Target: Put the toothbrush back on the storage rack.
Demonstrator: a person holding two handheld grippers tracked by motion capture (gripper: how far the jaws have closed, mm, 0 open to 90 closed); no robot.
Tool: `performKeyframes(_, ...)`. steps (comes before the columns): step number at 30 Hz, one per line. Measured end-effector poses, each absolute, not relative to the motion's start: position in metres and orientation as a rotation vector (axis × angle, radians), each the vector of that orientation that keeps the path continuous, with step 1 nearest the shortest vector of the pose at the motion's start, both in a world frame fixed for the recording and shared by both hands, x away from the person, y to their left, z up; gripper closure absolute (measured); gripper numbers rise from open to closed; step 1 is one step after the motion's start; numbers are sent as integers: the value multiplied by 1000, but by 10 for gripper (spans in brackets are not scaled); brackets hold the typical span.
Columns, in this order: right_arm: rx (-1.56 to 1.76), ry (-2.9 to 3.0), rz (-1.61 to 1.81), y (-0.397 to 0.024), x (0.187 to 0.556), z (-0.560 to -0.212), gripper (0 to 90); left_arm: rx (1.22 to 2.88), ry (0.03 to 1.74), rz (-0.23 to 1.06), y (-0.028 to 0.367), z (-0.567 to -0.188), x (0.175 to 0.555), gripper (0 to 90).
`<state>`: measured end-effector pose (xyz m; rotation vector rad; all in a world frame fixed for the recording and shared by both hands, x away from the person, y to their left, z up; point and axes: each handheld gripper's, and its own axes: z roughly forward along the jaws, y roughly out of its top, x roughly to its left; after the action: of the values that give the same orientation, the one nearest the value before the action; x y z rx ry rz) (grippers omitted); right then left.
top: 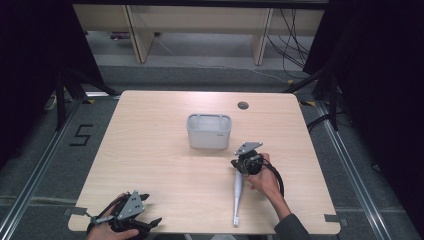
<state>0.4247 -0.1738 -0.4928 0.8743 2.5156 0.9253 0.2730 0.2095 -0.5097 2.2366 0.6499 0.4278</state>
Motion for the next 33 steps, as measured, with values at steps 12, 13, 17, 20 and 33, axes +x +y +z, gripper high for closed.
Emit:
performKeyframes(12,897,2557,897,-190,417,-490,900,2234,669,427,209,-511,272,148)
performKeyframes(13,903,2542,907,-192,417,-491,900,2228,675,421,209,-511,272,147)
performKeyframes(17,951,2556,878,-197,414,-491,900,2224,672,423,209,-511,272,148)
performKeyframes(20,922,2547,890,-200,415,-493,900,2227,671,426,209,-511,272,147)
performKeyframes(33,1017,2534,857,-225,409,-492,900,2235,673,425,209,-511,272,147)
